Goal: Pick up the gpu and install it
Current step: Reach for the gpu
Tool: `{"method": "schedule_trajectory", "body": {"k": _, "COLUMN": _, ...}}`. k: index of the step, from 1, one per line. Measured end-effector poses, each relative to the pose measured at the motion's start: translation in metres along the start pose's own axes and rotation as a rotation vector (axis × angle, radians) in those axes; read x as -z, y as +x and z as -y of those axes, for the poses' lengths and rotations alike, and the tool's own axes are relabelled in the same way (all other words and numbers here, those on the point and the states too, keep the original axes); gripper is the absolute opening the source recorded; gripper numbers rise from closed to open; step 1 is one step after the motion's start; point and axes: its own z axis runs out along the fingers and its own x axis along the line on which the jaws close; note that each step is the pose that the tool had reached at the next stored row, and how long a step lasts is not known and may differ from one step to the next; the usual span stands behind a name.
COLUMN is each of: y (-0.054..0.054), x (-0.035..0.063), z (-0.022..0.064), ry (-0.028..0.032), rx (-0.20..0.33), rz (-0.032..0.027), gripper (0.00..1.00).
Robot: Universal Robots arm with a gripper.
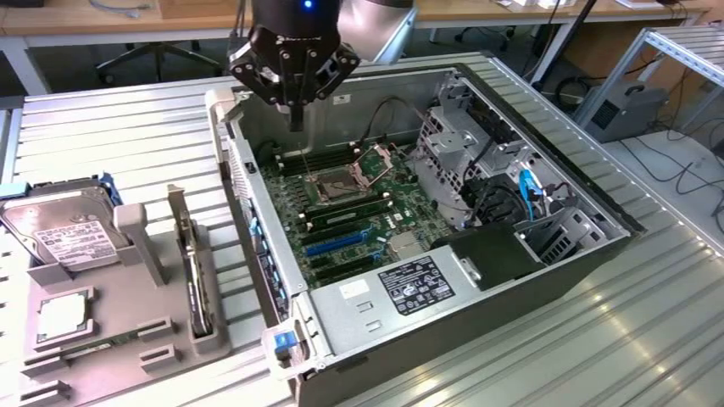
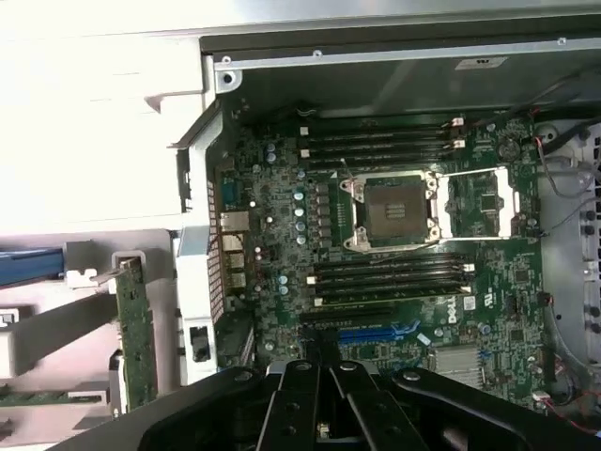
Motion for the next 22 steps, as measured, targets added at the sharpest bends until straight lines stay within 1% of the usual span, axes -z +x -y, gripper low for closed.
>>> {"method": "schedule_trajectory", "body": {"k": 1, "y": 0.008, "x": 0.0002, "z": 0.0006, "ry": 0.0000, "rx": 0.000, "rz": 0.0000, "gripper": 0.11}}
{"method": "schedule_trajectory", "body": {"k": 6, "y": 0.035, "x": 0.0008, "z": 0.0026, "ry": 0.0000, "rx": 0.000, "rz": 0.0000, "gripper": 0.11}}
{"method": "schedule_trajectory", "body": {"k": 9, "y": 0.062, "x": 0.0013, "z": 0.0047, "ry": 0.0000, "rx": 0.000, "rz": 0.0000, "gripper": 0.11}}
{"method": "schedule_trajectory", "body": {"k": 10, "y": 0.076, "x": 0.0016, "z": 0.0057, "ry": 0.0000, "rx": 0.000, "rz": 0.0000, "gripper": 0.11}}
{"method": "schedule_trajectory", "body": {"k": 11, "y": 0.086, "x": 0.0017, "z": 0.0065, "ry": 0.0000, "rx": 0.000, "rz": 0.0000, "gripper": 0.11}}
{"method": "schedule_trajectory", "body": {"k": 12, "y": 0.096, "x": 0.0017, "z": 0.0072, "ry": 0.0001, "rx": 0.000, "rz": 0.0000, "gripper": 0.11}}
{"method": "schedule_trajectory", "body": {"k": 13, "y": 0.102, "x": 0.0016, "z": 0.0077, "ry": 0.0000, "rx": 0.000, "rz": 0.0000, "gripper": 0.11}}
{"method": "schedule_trajectory", "body": {"k": 15, "y": 0.108, "x": 0.0015, "z": 0.0082, "ry": 0.0000, "rx": 0.000, "rz": 0.0000, "gripper": 0.11}}
{"method": "schedule_trajectory", "body": {"k": 16, "y": 0.113, "x": 0.0013, "z": 0.0086, "ry": 0.0000, "rx": 0.000, "rz": 0.0000, "gripper": 0.11}}
{"method": "schedule_trajectory", "body": {"k": 17, "y": 0.123, "x": 0.0011, "z": 0.0093, "ry": 0.0000, "rx": 0.000, "rz": 0.0000, "gripper": 0.11}}
{"method": "schedule_trajectory", "body": {"k": 18, "y": 0.127, "x": 0.0010, "z": 0.0097, "ry": 0.0000, "rx": 0.000, "rz": 0.0000, "gripper": 0.11}}
{"method": "schedule_trajectory", "body": {"k": 20, "y": 0.133, "x": 0.0009, "z": 0.0101, "ry": 0.0000, "rx": 0.000, "rz": 0.0000, "gripper": 0.11}}
{"method": "schedule_trajectory", "body": {"k": 22, "y": 0.135, "x": 0.0008, "z": 0.0103, "ry": 0.0000, "rx": 0.000, "rz": 0.0000, "gripper": 0.11}}
